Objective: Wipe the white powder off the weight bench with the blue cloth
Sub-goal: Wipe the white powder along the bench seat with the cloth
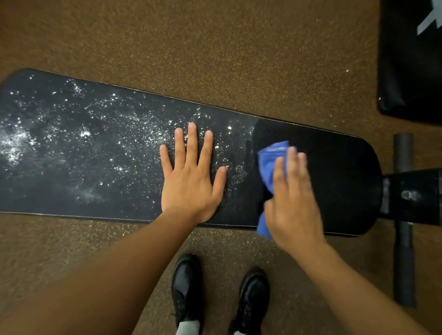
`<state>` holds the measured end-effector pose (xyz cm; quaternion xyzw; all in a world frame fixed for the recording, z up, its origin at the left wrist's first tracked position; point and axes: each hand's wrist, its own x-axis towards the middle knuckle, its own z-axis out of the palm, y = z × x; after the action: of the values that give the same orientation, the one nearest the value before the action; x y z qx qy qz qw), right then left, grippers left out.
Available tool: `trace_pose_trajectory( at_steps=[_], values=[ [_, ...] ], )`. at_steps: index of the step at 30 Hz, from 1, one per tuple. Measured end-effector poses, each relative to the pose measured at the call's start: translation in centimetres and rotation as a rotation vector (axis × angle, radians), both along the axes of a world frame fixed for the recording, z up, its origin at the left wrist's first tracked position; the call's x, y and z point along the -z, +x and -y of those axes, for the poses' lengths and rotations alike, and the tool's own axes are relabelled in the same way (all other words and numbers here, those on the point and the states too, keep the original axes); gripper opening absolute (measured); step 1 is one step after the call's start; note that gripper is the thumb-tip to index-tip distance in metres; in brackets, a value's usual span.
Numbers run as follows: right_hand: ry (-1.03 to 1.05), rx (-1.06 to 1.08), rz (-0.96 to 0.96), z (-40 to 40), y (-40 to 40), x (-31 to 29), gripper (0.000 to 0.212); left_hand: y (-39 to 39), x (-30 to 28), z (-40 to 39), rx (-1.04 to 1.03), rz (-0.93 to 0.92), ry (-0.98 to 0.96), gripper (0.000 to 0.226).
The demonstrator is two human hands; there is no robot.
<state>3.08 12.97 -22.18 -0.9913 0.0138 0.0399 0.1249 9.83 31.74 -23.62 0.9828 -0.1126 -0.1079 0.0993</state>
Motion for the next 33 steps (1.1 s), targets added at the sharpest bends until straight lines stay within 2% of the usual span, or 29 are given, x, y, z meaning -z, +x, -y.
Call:
trace_pose_trajectory(
  at_steps=[3,5,8,12,14,19,21,25,30,33],
  values=[
    [0.013,0.269,0.035,1.6,3.1,0.1,0.068,0.0,-0.1,0.0,0.001,-0.001,-0.003,0.070],
    [0.008,0.323,0.045,0.5,6.2,0.2,0.073,0.0,-0.1,0.0,0.002,0.001,-0.006,0.070],
    [-0.008,0.207,0.068,-3.4,7.7,0.4,0.071,0.0,0.0,0.1,-0.001,0.003,0.002,0.071],
    [0.018,-0.051,0.025,-5.1,2.2,0.4,0.068,0.1,0.1,-0.1,0.001,0.005,-0.007,0.070],
    [0.016,-0.082,-0.001,-3.4,-0.4,0.2,0.068,0.0,0.1,-0.1,0.002,0.010,-0.010,0.070],
    [0.022,0.277,0.030,1.1,3.2,0.0,0.067,0.0,0.0,-0.1,0.003,0.003,-0.010,0.069],
    [0.007,0.328,0.044,0.5,6.7,0.3,0.069,0.0,0.0,0.0,0.003,0.004,-0.009,0.069],
    [-0.011,0.186,0.073,-3.4,8.9,0.6,0.069,0.0,0.1,0.0,0.002,0.006,0.001,0.070],
    [0.028,-0.109,0.001,-3.9,0.8,0.2,0.070,0.1,0.0,0.0,0.000,0.000,-0.011,0.070],
    [0.006,-0.088,-0.016,-0.4,-1.7,-0.1,0.068,0.0,0.0,-0.1,0.001,-0.004,-0.007,0.070]
  ],
)
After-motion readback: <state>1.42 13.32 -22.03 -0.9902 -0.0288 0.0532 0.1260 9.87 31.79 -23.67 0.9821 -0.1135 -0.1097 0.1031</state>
